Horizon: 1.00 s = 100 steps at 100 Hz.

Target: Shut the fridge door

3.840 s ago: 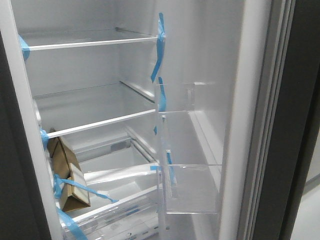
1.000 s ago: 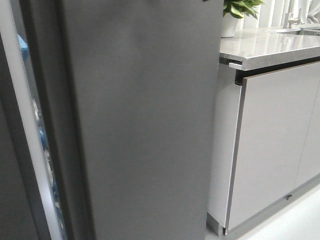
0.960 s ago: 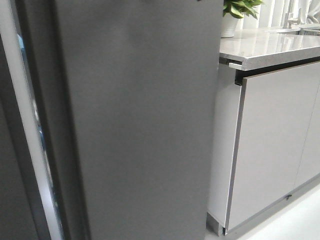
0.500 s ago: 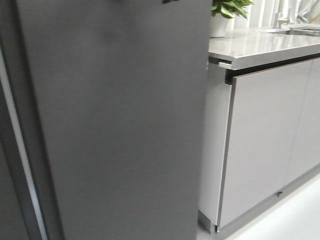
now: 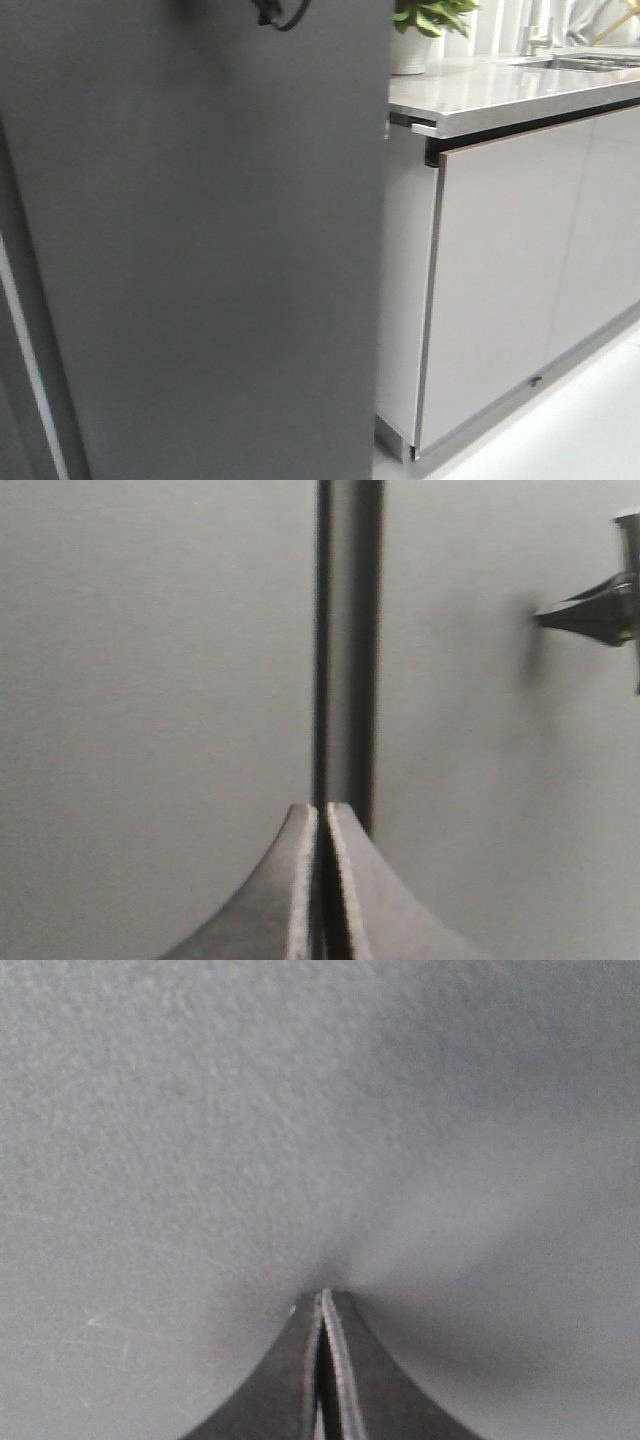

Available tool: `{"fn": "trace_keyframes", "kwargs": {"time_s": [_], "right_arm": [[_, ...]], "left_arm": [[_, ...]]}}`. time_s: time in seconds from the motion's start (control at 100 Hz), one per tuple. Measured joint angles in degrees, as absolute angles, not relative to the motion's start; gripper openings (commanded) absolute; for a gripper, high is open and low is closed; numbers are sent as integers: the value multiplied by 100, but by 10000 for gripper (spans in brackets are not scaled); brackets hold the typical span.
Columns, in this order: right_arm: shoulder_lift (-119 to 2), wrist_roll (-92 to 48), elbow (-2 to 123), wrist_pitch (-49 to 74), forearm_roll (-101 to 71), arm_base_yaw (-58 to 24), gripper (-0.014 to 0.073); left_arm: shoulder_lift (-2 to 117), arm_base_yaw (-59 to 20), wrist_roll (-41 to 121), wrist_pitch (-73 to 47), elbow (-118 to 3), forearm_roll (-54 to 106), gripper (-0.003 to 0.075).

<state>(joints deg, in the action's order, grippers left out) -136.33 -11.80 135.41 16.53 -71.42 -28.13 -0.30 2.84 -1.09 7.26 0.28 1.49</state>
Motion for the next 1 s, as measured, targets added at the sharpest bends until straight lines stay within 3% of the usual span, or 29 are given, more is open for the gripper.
{"fn": "trace_keyframes", "kwargs": {"time_s": [0.4,1.0], "right_arm": [[-13441,-866,13541,2625,-6775,-2752,-46],[-11898,713,12827,3978,-3841,-2252,-46]], "left_arm": [[-30,284,-109,726,28,149,-20],[-30,284,-109,726,28,149,-20]]}}
